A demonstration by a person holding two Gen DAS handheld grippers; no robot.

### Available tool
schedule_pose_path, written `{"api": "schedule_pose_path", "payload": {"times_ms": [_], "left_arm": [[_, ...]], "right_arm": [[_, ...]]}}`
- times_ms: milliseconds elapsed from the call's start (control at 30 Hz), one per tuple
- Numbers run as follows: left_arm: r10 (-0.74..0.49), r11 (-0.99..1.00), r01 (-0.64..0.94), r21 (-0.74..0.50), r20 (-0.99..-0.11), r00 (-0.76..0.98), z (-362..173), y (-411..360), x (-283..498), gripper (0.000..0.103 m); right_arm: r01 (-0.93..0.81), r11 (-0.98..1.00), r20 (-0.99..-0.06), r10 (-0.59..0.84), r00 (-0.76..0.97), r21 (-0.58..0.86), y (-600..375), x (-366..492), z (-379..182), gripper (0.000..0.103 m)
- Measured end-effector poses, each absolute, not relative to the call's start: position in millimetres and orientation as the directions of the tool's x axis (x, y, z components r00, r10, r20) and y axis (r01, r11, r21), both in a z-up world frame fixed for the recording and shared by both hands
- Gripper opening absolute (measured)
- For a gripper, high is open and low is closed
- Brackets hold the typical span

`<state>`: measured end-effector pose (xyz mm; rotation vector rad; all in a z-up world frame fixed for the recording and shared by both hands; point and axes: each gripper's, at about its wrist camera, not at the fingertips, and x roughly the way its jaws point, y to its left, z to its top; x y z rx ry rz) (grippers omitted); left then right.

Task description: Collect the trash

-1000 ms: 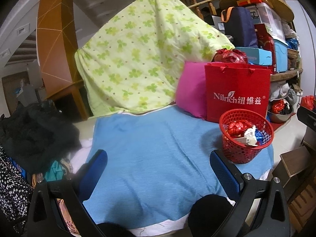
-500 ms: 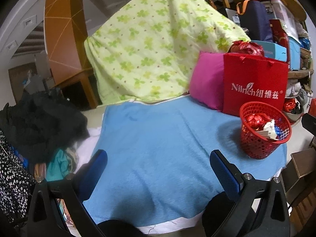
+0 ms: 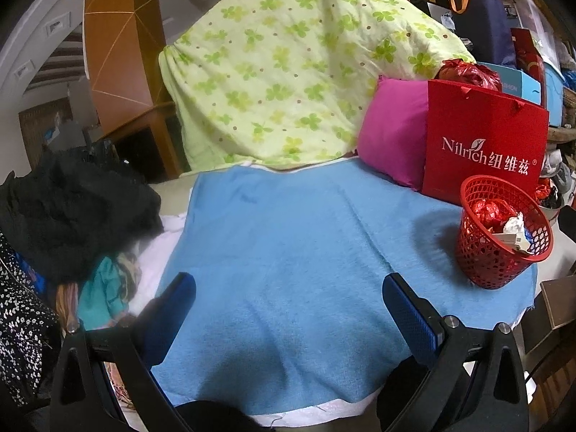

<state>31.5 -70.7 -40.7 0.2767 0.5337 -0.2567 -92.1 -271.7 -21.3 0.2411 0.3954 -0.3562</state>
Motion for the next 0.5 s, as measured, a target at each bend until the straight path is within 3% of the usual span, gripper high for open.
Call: {"api": "schedule_pose_path", "payload": {"times_ms": [267, 500], "left_arm": [[-0.168, 0.925, 0.319, 0.207, -0.531, 0.831, -41, -78, 23, 0.103], [-0.202, 0.906, 0.356, 0.228, -0.507, 0.838, -29, -97, 1, 0.103]], "right_arm": [[0.392, 0.9, -0.426, -0.285, 0.859, 0.189, -282, -98, -29, 0.09], [0.413, 0.89, -0.383, -0.32, 0.866, 0.191, -288, -125, -19, 0.09]]}}
